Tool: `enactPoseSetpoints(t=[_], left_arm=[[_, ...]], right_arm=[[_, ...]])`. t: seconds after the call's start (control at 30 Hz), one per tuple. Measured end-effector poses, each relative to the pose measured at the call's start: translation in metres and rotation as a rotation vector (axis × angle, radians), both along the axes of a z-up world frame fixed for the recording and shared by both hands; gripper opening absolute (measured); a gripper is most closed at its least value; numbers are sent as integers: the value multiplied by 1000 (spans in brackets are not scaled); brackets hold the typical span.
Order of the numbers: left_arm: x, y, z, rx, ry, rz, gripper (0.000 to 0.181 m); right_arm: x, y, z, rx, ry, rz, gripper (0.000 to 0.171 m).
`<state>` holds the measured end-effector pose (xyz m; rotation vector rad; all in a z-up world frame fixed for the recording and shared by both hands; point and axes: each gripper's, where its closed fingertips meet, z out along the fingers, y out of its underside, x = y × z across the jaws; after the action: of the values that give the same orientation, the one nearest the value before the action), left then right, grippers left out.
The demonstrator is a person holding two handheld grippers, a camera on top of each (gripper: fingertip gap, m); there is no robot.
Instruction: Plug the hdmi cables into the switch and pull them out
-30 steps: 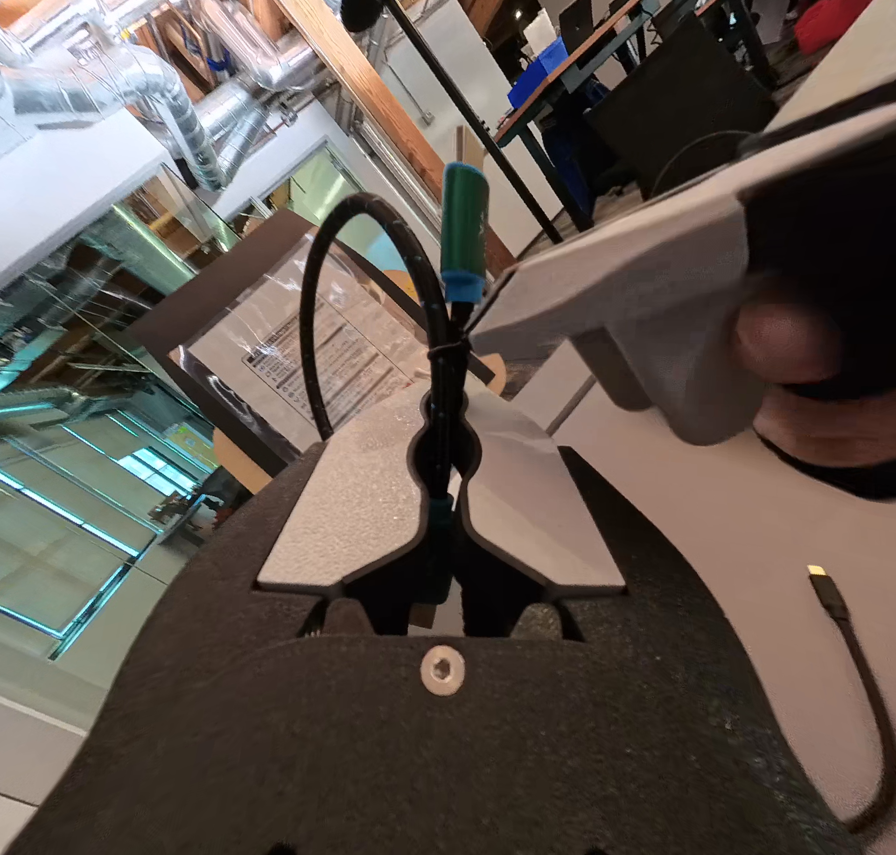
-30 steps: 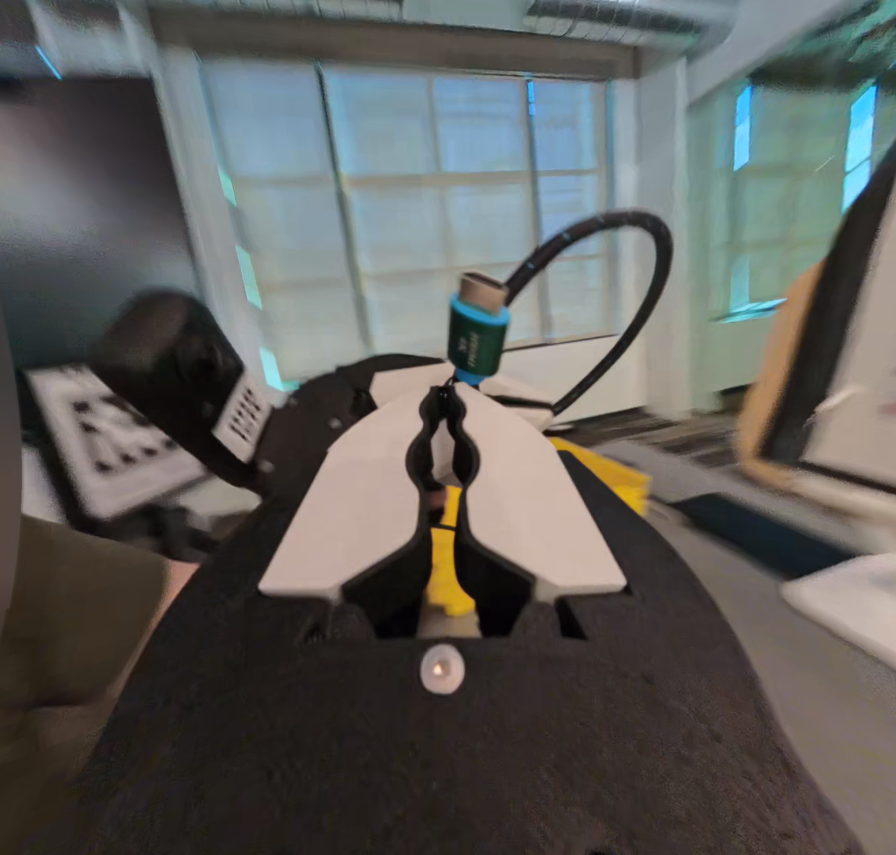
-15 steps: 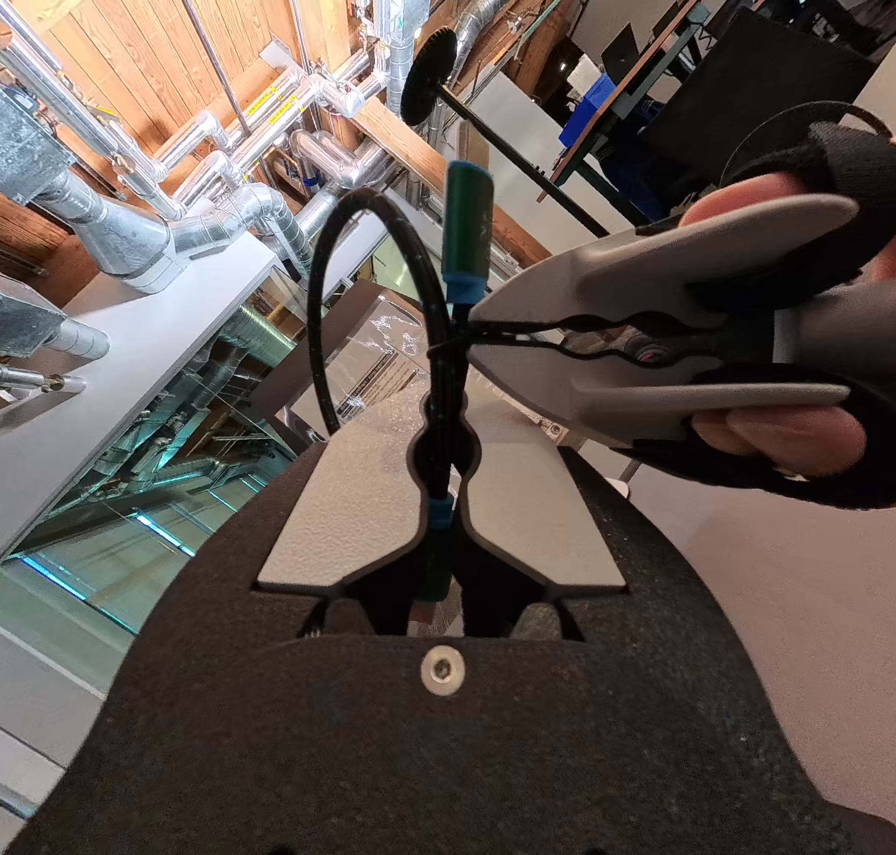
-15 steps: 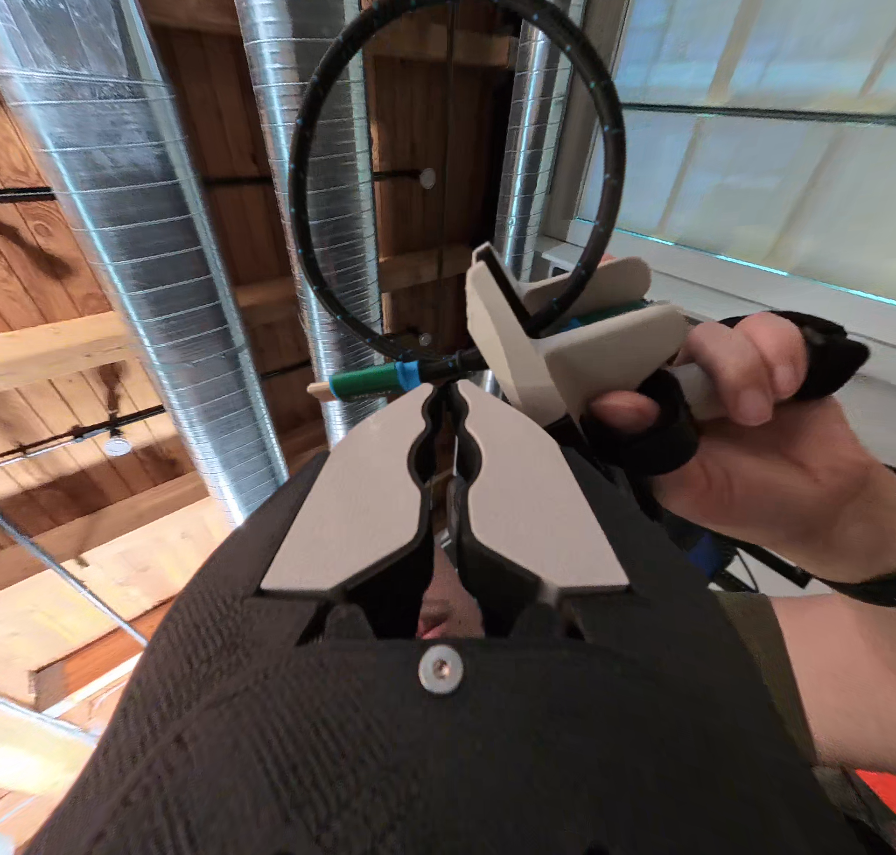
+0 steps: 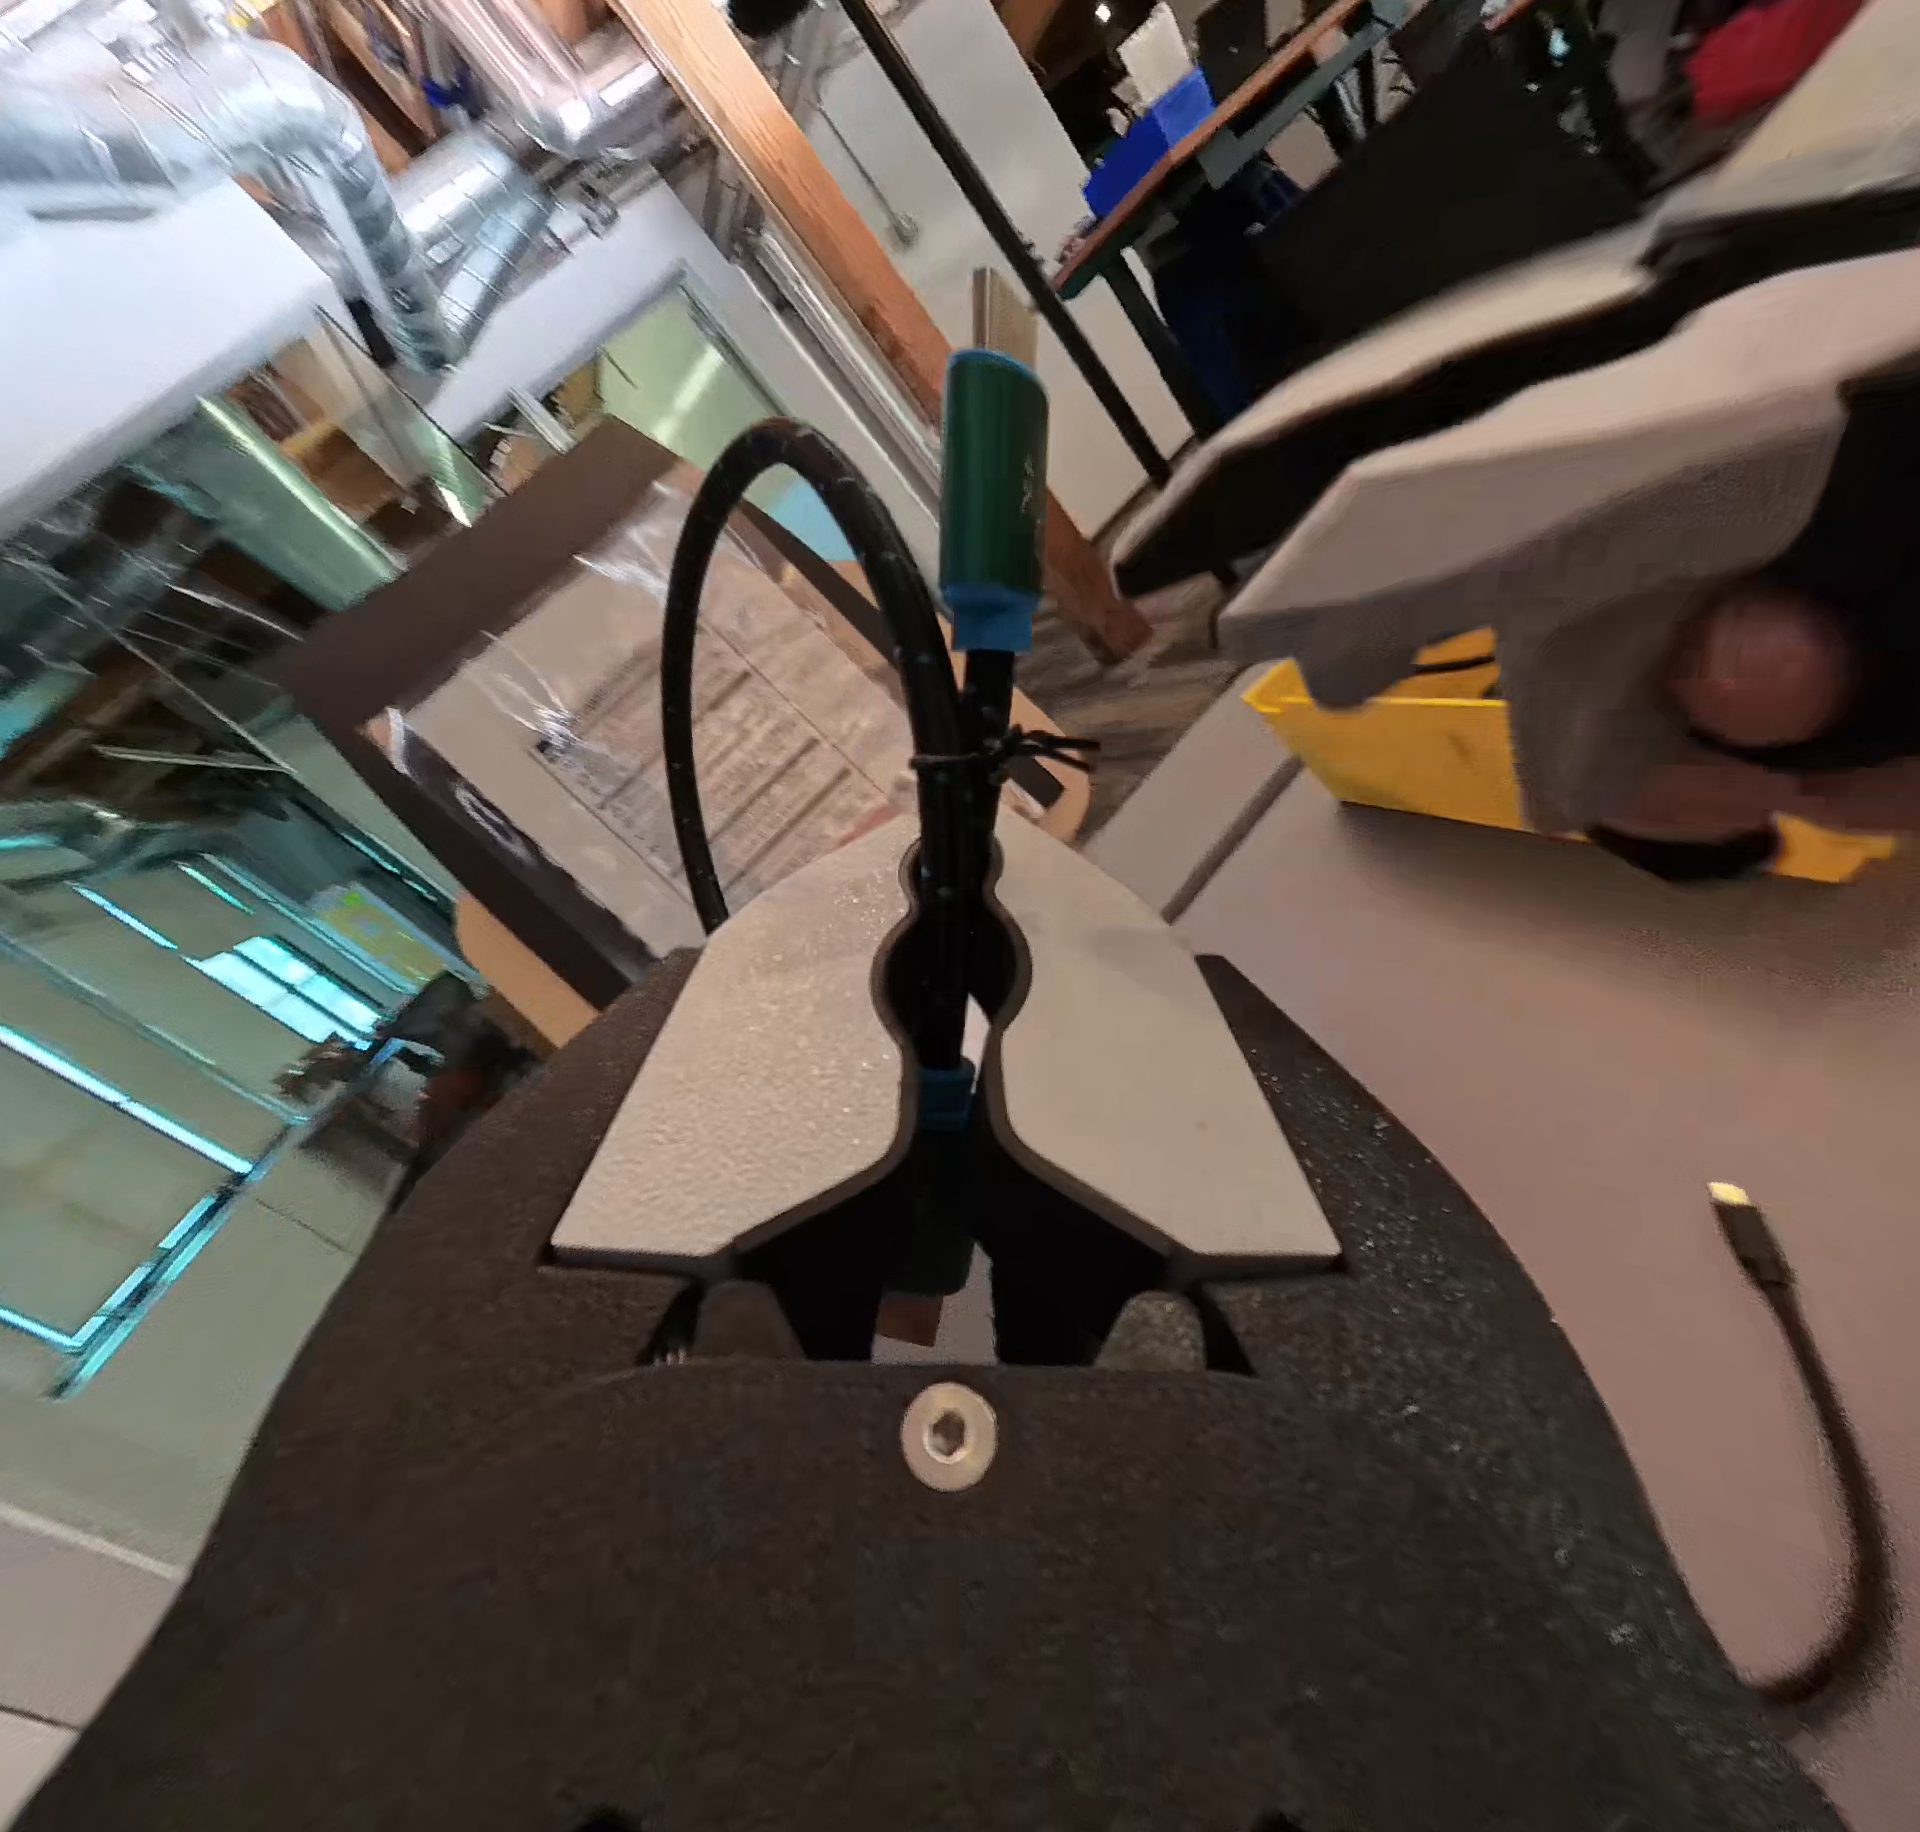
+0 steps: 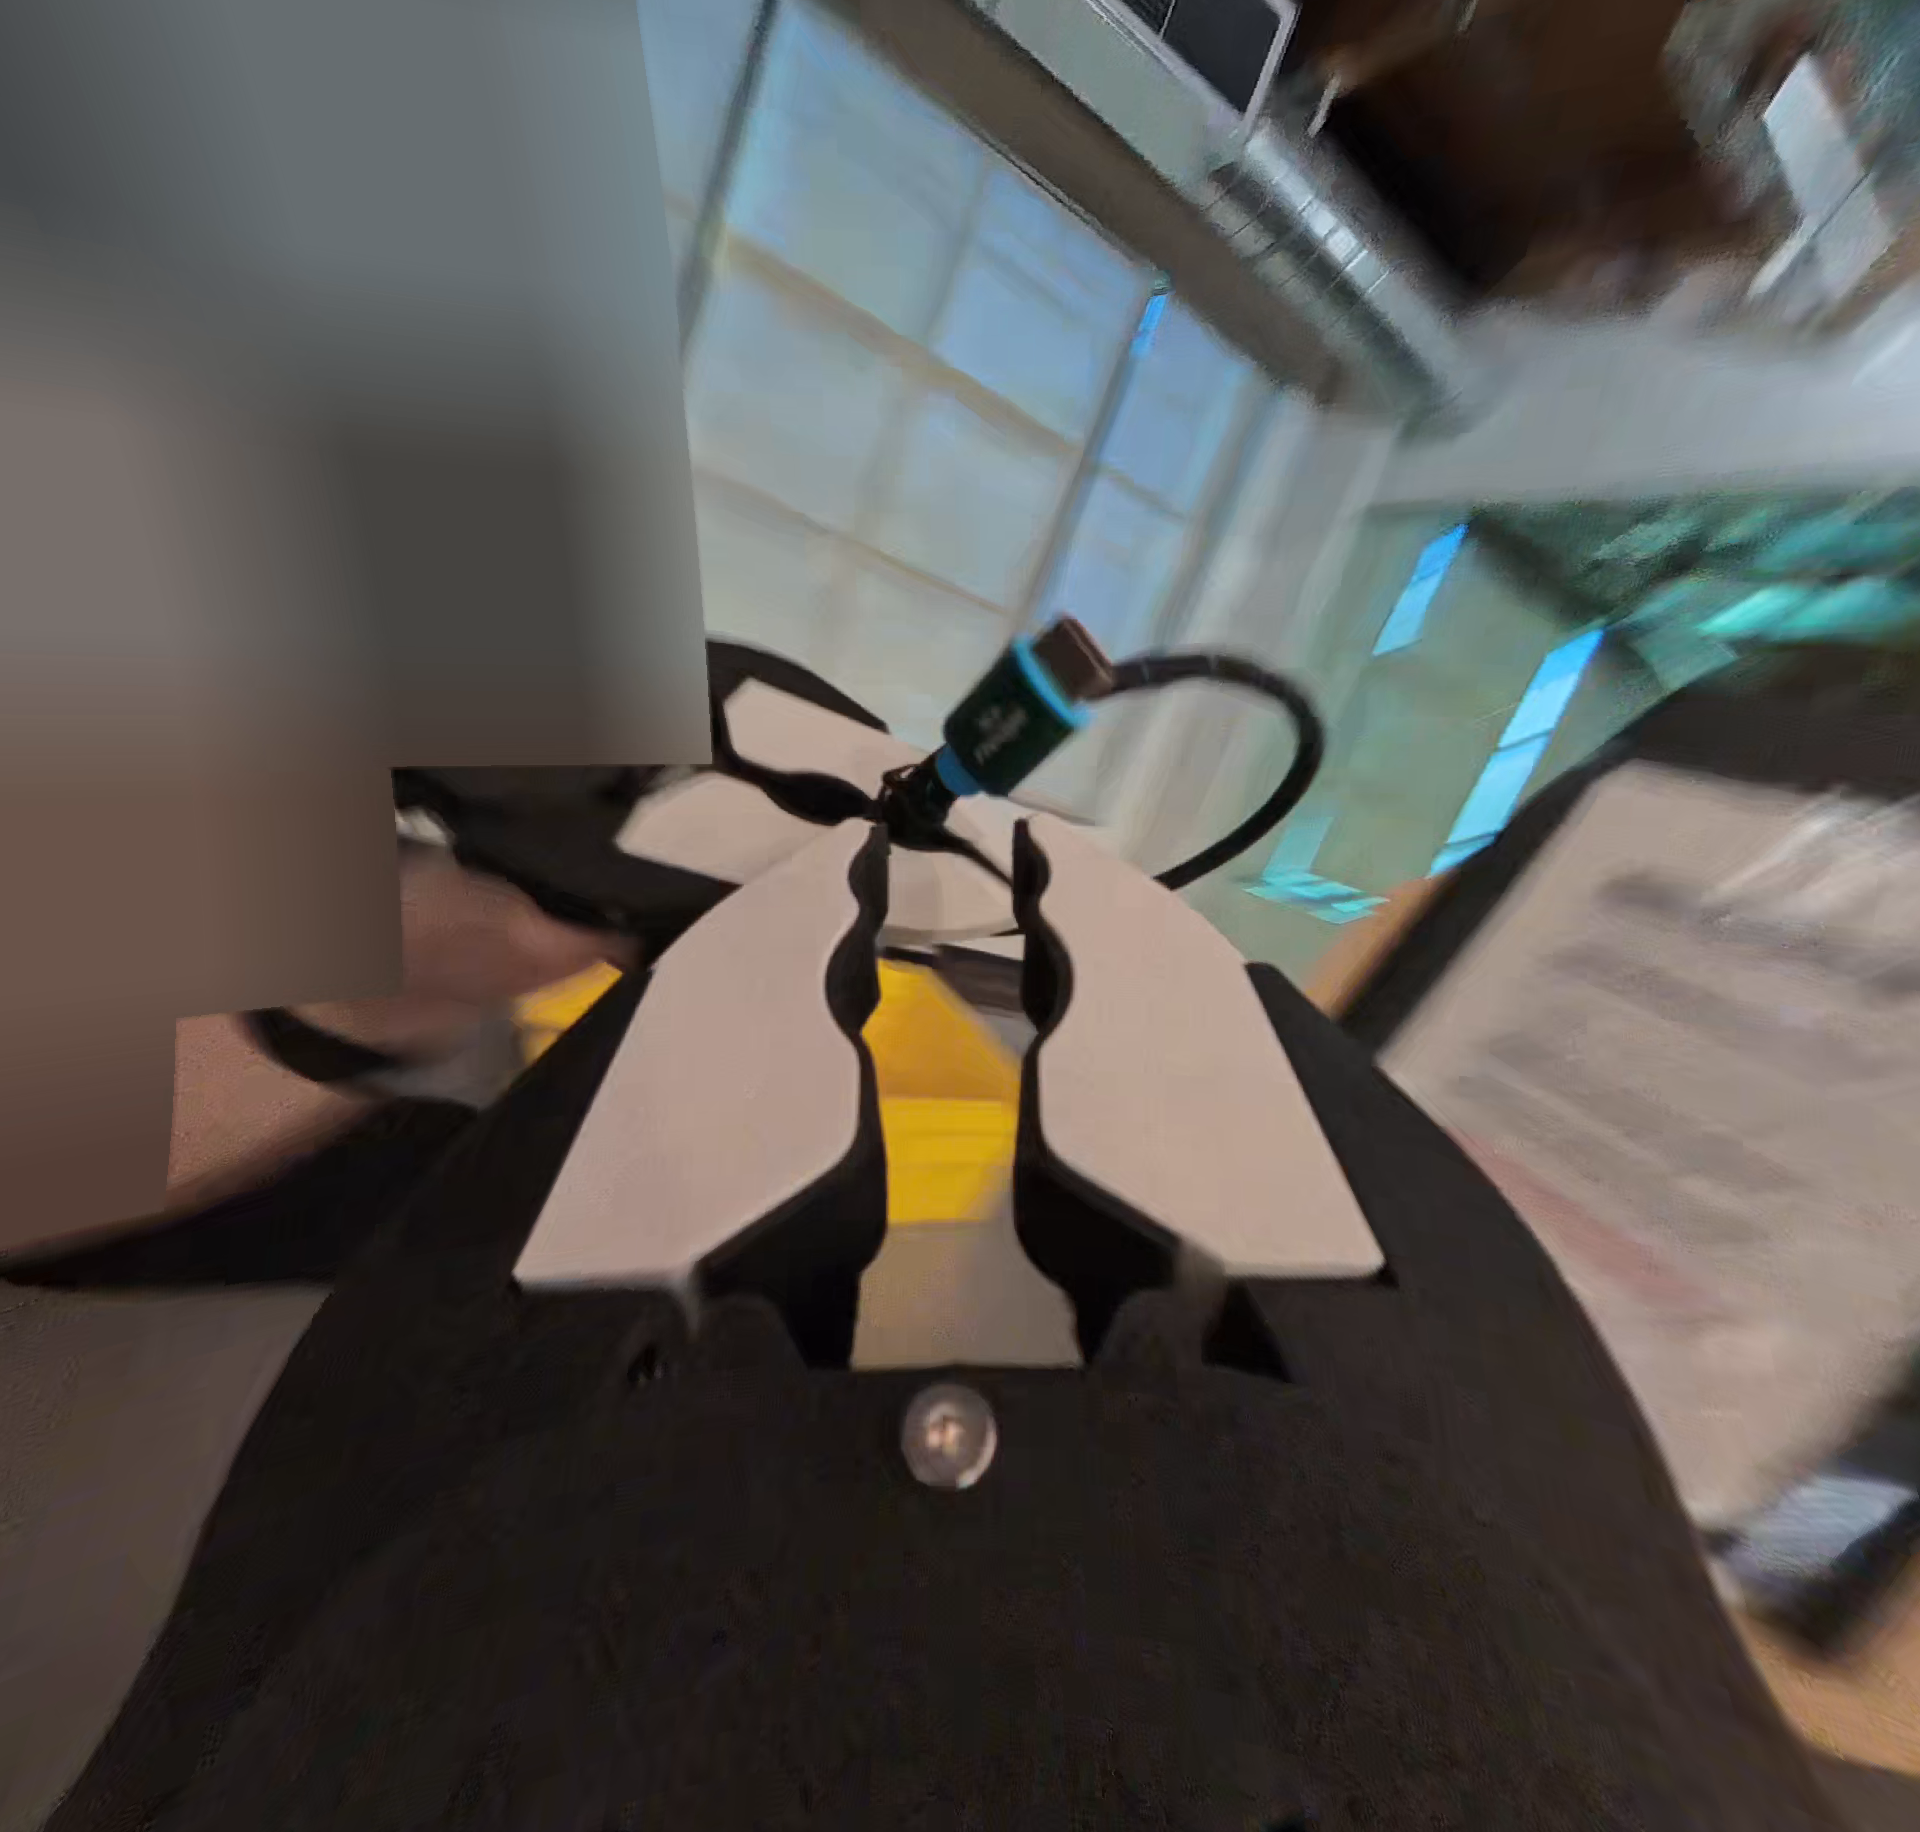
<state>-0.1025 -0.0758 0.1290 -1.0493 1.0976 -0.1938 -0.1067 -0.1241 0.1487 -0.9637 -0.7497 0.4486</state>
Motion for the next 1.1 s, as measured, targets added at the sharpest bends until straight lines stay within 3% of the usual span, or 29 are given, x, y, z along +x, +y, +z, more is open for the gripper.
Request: enactPoseSetpoints(t=[0.03,0.1,0.2,0.37,0.5,0.87,1.1], left_arm=[[2,-1,-5,-34,22,-14,3],[7,-5,-15,-109,62,-43,3],[11,-11,-25,-203,99,-87,3],[13,-16,-36,-274,152,-107,3],[15,-16,-41,-274,181,-99,3],[15,-14,-44,-262,196,-89,3],[14,-13,-33,-189,151,-78,3]], right_arm=[[-2,-4,-1,134,-114,-118,25],[-8,-9,-7,369,-338,-322,25],[-16,-10,-21,559,-590,-473,25],[-12,2,-24,595,-682,-604,19],[-9,6,-27,576,-713,-626,10],[-9,8,-25,544,-695,-636,7],[-5,5,-13,233,-385,-392,3]])
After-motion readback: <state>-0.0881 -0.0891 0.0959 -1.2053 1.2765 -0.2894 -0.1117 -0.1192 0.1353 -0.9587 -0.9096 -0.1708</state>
